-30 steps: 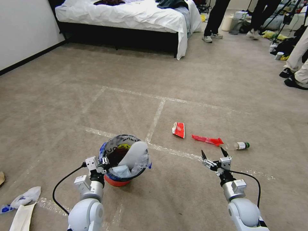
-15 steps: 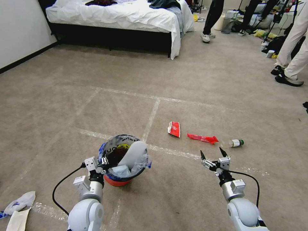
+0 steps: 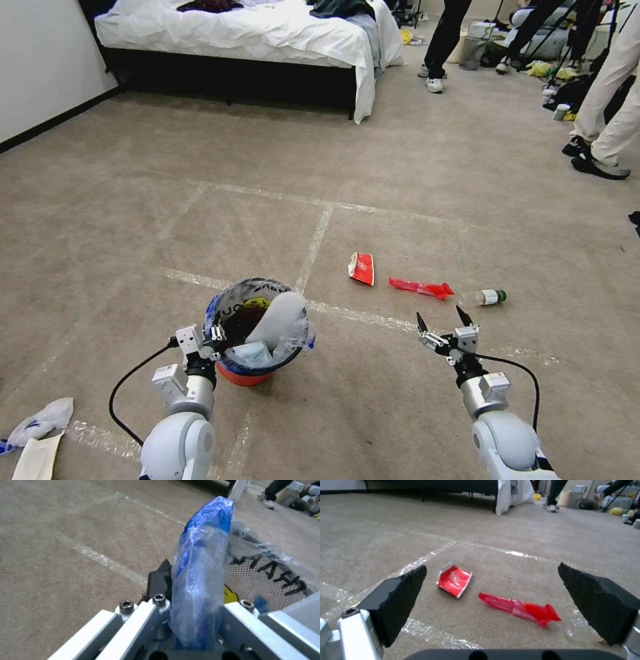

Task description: Pick up the trash bin and place the garbage on the floor into it.

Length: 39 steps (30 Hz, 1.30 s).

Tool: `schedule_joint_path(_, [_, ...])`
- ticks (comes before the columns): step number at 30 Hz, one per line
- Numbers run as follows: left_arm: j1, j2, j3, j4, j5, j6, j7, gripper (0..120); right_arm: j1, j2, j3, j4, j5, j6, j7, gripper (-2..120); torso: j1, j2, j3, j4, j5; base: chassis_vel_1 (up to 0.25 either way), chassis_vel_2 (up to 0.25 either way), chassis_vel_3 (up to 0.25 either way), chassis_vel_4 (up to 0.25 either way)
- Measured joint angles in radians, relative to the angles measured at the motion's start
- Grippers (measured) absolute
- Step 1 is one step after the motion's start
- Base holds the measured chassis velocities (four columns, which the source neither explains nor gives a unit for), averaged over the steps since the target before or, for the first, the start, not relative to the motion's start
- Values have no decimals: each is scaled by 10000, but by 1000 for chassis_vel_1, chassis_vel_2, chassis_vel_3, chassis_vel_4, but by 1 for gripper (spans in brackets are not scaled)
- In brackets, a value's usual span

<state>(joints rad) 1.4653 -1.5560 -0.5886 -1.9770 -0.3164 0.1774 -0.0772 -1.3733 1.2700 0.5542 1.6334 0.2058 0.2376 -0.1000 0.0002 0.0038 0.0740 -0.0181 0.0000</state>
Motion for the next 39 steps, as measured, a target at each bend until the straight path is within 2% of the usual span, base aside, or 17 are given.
schedule_joint_path(6, [-28,-13,5,21,44,-7,-15,4,-16,5,31,0,-9,8,0,100,1,68,68,-1,0,-7,-6,-9,-8])
schedule_joint_path(29, [-24,-47,-103,53,-22,-23,-116,4,169,50,21,-188,-25,281,-1,100,23,78,57,-2,0,-18,-16,-17,-20])
schedule_joint_path(39, [28,5,-96,-52,-68,-23,31,4,365,70,-124,-196,20,251,506,100,24,73,55,-1,0,0,0,0,0])
